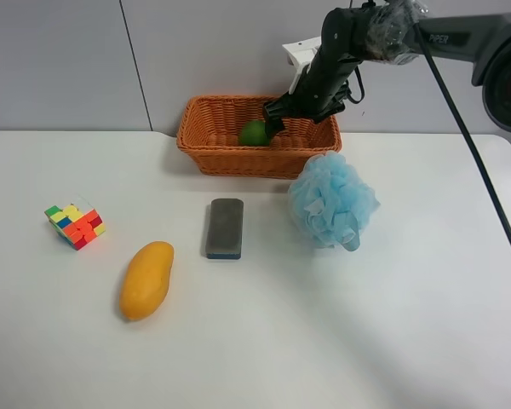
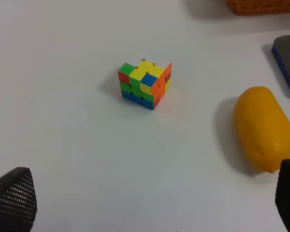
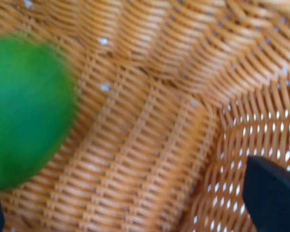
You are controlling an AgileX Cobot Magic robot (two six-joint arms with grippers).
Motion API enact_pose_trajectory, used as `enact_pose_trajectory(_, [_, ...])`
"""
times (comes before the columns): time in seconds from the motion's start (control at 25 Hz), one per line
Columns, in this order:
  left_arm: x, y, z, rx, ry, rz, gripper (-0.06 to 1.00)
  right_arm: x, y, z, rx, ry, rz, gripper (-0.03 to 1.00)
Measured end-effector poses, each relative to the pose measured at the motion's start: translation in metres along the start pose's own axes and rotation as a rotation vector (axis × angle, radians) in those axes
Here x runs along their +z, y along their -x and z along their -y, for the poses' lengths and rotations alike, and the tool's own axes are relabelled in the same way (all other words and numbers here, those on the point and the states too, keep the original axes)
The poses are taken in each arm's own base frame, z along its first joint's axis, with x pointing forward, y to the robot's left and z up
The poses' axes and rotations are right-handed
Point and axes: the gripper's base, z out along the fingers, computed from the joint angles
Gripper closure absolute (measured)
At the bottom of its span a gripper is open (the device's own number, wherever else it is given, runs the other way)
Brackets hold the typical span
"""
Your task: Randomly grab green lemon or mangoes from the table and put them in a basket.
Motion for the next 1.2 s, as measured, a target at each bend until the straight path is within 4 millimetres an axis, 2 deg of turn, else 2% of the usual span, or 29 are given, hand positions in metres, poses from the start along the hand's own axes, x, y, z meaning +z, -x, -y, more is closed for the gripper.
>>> enact_pose_trajectory(0.08, [0.0, 0.0, 0.0, 0.0, 0.0, 0.0, -0.05, -0.01, 0.001, 0.0, -0.001, 0.003, -0.023, -0.02])
enact_pose_trajectory(0.16, [0.0, 0.0, 0.0, 0.0, 0.0, 0.0, -0.05, -0.029, 0.004, -0.001, -0.003, 0.006, -0.043, -0.02])
enact_pose_trajectory(0.52, [0.0, 0.0, 0.0, 0.0, 0.0, 0.0, -0.05, -0.153, 0.01, -0.006, -0.007, 0.022, -0.139, -0.02])
enact_pose_trajectory(0.88, [0.0, 0.0, 0.0, 0.0, 0.0, 0.0, -0.05, -0.274, 0.013, -0.011, 0.026, 0.012, 0.083, -0.02])
enact_pose_trajectory(0.96, [0.0, 0.0, 0.0, 0.0, 0.0, 0.0, -0.05, -0.3, 0.006, -0.012, 0.025, 0.01, 0.126, -0.02])
enact_pose_trajectory(1.04, [0.0, 0.0, 0.0, 0.0, 0.0, 0.0, -0.05, -0.325, -0.012, -0.014, 0.024, 0.008, 0.144, -0.02])
enact_pose_trajectory(1.12, [0.0, 0.0, 0.0, 0.0, 0.0, 0.0, -0.05, -0.345, -0.038, -0.016, 0.023, 0.004, 0.14, -0.02])
enact_pose_trajectory(1.2, [0.0, 0.0, 0.0, 0.0, 0.0, 0.0, -0.05, -0.361, -0.074, -0.017, 0.02, -0.009, 0.122, -0.02])
